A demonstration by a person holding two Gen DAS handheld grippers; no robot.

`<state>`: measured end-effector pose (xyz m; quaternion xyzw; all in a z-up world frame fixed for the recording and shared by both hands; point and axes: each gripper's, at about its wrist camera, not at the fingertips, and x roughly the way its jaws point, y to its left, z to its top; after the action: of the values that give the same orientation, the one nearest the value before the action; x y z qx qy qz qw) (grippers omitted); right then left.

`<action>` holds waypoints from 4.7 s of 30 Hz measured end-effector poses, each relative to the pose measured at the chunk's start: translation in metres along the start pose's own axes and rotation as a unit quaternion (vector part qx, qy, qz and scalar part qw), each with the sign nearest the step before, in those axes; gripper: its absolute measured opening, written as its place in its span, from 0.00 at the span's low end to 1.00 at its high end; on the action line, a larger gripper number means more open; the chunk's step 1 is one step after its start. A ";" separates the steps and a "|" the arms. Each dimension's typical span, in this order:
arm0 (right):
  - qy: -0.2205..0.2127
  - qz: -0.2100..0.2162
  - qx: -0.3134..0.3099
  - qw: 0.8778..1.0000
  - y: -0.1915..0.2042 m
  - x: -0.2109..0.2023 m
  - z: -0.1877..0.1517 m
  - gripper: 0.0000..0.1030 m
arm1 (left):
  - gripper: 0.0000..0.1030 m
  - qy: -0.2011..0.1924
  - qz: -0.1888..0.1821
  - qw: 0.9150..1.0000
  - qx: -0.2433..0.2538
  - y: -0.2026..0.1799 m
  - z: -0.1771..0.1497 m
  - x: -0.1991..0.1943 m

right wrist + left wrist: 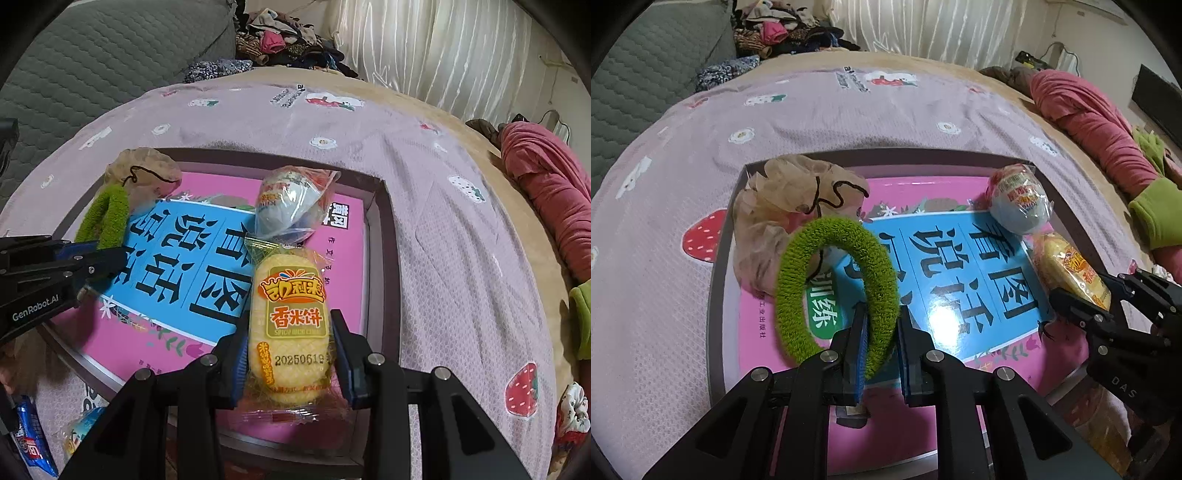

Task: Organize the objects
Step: 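Lower the hair tie and bread snack onto the book in the tray, then open both tools to release the hair tie and bread snack, then withdraw both tools from the tray toward the walnut and biscuit pack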

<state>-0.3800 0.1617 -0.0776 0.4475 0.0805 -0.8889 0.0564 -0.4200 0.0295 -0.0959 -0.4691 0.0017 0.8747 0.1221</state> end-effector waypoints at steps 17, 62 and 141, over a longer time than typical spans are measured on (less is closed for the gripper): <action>0.011 0.004 0.007 1.000 -0.001 0.006 -0.001 0.39 | 0.25 0.006 0.002 1.000 0.014 -0.005 -0.002 -0.001; -0.102 -0.002 0.045 0.994 -0.012 -0.079 0.011 0.78 | 1.00 -0.072 -0.027 0.997 -0.015 0.003 0.004 -0.081; -0.190 -0.039 0.022 0.981 0.046 -0.376 -0.179 0.99 | 1.00 -0.147 0.044 0.988 0.003 -0.087 -0.222 -0.365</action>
<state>-0.0085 0.1617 0.1159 0.2681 0.0664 -0.9607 0.0265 -0.0255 0.0101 0.0888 -0.3341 0.0070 0.9388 0.0834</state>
